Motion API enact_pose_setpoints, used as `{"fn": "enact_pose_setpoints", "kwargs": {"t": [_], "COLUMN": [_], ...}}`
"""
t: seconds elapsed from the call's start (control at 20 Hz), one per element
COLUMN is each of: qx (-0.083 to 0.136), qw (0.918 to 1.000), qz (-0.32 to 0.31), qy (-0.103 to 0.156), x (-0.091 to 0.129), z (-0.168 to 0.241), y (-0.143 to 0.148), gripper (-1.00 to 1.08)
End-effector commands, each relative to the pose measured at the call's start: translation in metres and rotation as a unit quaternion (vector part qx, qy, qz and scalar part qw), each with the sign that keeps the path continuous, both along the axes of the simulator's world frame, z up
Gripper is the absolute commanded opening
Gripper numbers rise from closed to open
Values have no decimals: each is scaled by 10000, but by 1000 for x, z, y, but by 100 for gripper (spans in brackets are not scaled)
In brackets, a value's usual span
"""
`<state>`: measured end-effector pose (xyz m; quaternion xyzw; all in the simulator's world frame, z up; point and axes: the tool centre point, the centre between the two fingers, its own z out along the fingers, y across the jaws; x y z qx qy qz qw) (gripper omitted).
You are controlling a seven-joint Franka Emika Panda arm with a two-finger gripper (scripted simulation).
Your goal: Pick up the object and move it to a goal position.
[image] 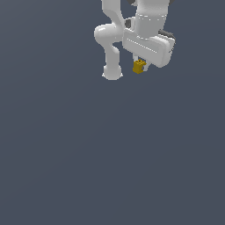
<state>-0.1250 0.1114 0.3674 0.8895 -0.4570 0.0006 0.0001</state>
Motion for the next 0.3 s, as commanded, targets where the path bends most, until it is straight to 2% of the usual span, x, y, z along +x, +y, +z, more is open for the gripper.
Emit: {"fn": "enact_pose_setpoints", "kwargs": {"t": [0.0,0.25], "qx": [1,3], "qw": [10000,10000], "qz": [1,2], "qy": [4,5], "x": [-2,-1], "z": [6,8], "y": [1,1], "gripper": [-100,-100]}}
